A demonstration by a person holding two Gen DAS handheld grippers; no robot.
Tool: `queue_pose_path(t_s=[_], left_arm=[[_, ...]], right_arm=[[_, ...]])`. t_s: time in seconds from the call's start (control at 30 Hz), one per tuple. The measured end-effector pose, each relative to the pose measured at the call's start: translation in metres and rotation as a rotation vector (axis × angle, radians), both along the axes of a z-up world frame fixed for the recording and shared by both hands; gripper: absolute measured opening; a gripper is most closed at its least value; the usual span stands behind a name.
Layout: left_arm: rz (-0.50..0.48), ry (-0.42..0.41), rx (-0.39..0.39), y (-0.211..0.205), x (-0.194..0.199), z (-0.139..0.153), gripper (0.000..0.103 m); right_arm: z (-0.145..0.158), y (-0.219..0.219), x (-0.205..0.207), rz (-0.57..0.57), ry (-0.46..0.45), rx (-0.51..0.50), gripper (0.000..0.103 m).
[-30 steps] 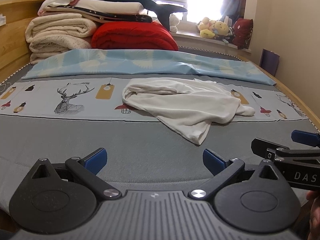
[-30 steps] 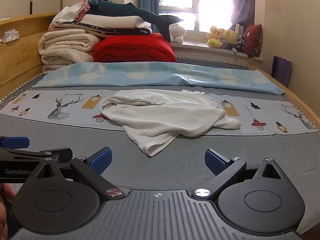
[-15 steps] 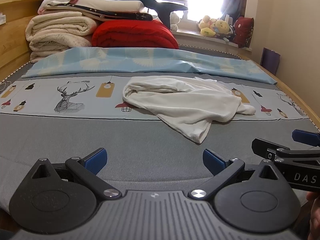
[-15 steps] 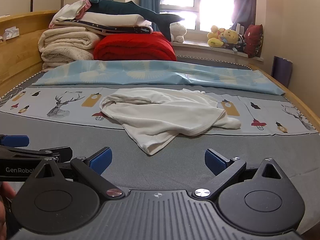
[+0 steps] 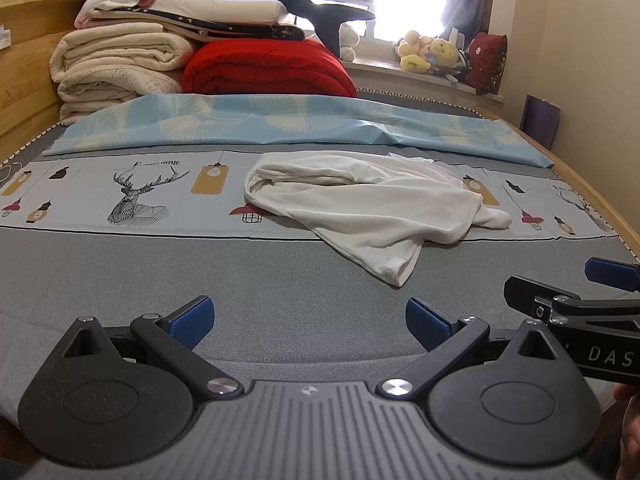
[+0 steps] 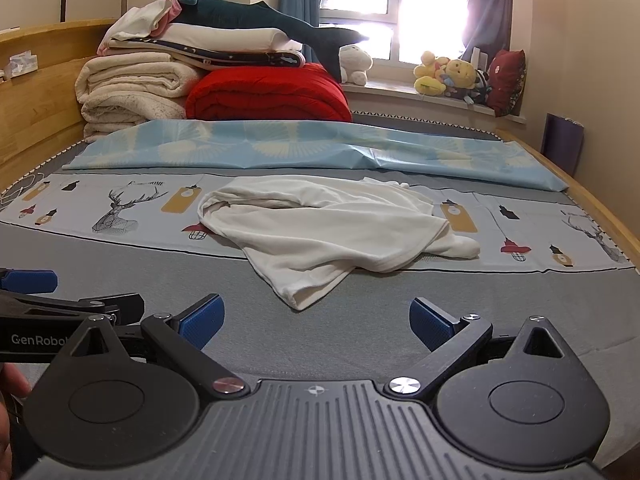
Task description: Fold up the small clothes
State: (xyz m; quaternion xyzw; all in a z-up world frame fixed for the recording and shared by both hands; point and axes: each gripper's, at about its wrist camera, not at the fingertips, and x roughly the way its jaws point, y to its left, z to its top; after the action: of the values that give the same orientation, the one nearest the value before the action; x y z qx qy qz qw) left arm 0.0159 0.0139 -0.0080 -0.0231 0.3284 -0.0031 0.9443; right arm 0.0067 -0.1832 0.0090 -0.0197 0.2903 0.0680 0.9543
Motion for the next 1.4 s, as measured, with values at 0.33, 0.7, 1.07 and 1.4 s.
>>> queue_pose_path(t_s=[0.33,0.7,1.07,1.4], left_arm=[[0.000,-0.002,0.002,-0.001,0.000,0.000,0.102],[-0.027,-0.031,0.001,0.000,-0.006,0.000,0.101],[-0.087,-0.022,0.080,-0.012,0.009,-0.010,0.028],[-0.155,0.086,0.055,-0.042,0.095,-0.041,0.023]], right_arm=[[0.000,0.001,0.000,0.000,0.000,-0.001,0.099],[0.027,-0.028,-0.002,-0.059,-0.106,0.020,0.088],[0.014,-0.107,0.046,-0.267,-0.113,0.060,0.040],[0.014,-0.123,0.070,-0.242,-0.065,0.135,0.041]])
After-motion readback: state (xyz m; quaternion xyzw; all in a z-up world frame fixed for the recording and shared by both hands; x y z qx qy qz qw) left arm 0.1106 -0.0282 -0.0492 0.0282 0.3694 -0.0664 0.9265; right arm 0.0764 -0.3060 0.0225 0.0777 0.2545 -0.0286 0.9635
